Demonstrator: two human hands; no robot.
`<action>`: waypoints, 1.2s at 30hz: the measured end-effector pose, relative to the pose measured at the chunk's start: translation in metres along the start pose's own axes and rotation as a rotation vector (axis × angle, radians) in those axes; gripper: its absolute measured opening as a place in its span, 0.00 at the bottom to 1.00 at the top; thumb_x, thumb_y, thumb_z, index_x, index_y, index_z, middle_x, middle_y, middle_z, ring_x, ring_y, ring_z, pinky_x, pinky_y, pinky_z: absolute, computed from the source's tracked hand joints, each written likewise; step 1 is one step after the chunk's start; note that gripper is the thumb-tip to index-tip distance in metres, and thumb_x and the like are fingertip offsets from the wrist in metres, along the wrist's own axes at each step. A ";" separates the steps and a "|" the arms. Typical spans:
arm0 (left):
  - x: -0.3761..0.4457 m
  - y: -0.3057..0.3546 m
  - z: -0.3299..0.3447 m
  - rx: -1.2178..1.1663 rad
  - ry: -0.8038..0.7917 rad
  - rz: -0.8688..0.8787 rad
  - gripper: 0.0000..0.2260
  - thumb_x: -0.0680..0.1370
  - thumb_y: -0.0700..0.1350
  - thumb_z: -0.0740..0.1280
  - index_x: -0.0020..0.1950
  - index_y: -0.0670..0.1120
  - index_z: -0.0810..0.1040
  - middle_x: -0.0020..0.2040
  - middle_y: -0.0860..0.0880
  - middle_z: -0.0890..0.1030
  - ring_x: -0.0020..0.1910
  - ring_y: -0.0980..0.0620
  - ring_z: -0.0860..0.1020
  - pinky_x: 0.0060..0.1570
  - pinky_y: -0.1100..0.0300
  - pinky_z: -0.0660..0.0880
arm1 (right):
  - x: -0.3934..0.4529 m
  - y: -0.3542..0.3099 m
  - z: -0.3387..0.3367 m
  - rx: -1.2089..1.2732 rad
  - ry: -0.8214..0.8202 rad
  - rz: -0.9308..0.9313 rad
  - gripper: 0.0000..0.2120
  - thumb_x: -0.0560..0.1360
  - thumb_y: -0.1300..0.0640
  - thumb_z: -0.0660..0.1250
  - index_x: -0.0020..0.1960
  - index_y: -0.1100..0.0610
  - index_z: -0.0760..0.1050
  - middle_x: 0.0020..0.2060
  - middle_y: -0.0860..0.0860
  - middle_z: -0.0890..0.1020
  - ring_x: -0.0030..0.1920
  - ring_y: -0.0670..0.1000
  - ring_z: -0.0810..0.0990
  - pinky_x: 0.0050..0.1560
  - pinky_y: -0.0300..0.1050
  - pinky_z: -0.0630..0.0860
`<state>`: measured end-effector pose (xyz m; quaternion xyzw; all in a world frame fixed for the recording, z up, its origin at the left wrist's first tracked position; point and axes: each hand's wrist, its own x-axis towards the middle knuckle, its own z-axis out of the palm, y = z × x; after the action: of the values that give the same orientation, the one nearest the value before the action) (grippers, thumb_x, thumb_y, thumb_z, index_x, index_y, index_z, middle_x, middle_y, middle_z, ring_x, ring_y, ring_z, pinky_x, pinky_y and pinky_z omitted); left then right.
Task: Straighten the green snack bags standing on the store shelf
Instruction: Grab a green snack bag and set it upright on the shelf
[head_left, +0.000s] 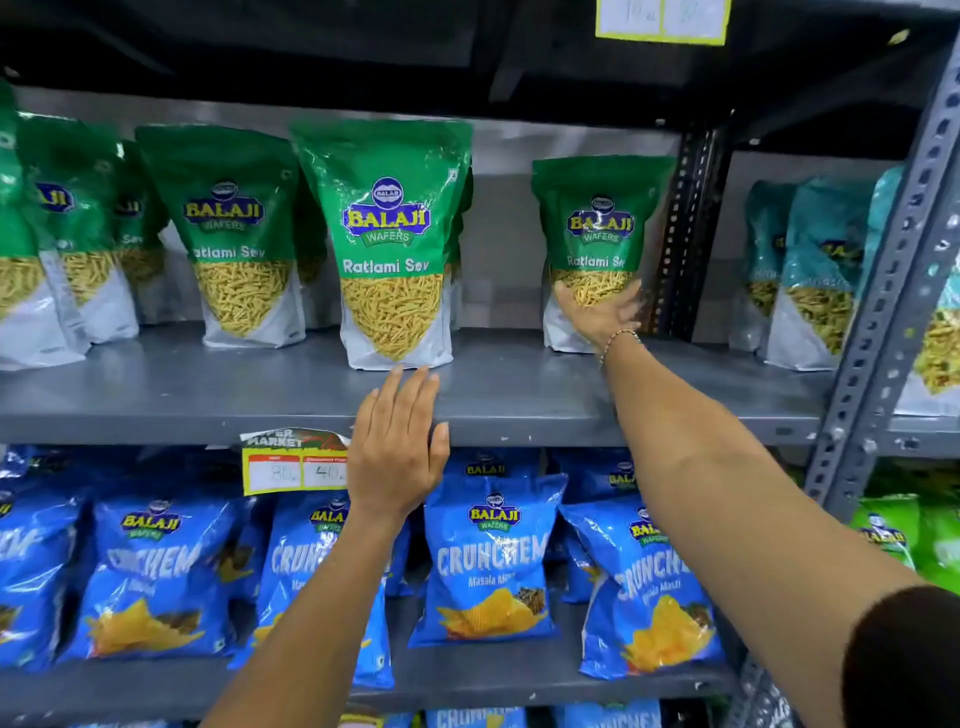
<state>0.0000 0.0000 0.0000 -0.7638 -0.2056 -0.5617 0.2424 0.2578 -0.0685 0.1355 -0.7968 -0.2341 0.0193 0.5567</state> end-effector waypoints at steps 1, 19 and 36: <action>0.000 0.000 0.001 -0.001 0.025 -0.004 0.21 0.82 0.48 0.52 0.67 0.39 0.75 0.66 0.42 0.77 0.67 0.41 0.73 0.63 0.47 0.67 | 0.001 0.000 0.004 0.009 -0.001 -0.015 0.62 0.66 0.32 0.69 0.76 0.57 0.28 0.76 0.61 0.37 0.76 0.65 0.36 0.74 0.60 0.41; -0.005 -0.002 0.017 0.090 0.194 0.008 0.22 0.81 0.49 0.52 0.69 0.40 0.73 0.65 0.43 0.78 0.67 0.42 0.73 0.65 0.50 0.67 | -0.012 -0.014 0.004 -0.098 0.070 0.016 0.53 0.72 0.45 0.71 0.77 0.61 0.36 0.76 0.63 0.48 0.76 0.64 0.49 0.74 0.59 0.50; -0.003 0.003 -0.001 0.022 0.029 -0.031 0.21 0.82 0.47 0.53 0.68 0.39 0.73 0.65 0.41 0.77 0.68 0.40 0.71 0.69 0.48 0.62 | -0.059 -0.002 -0.022 -0.130 0.126 0.048 0.61 0.65 0.44 0.76 0.77 0.59 0.34 0.75 0.62 0.49 0.75 0.63 0.52 0.73 0.58 0.56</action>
<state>0.0000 -0.0027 -0.0033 -0.7498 -0.2199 -0.5740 0.2449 0.2112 -0.1107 0.1327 -0.8363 -0.1802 -0.0328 0.5167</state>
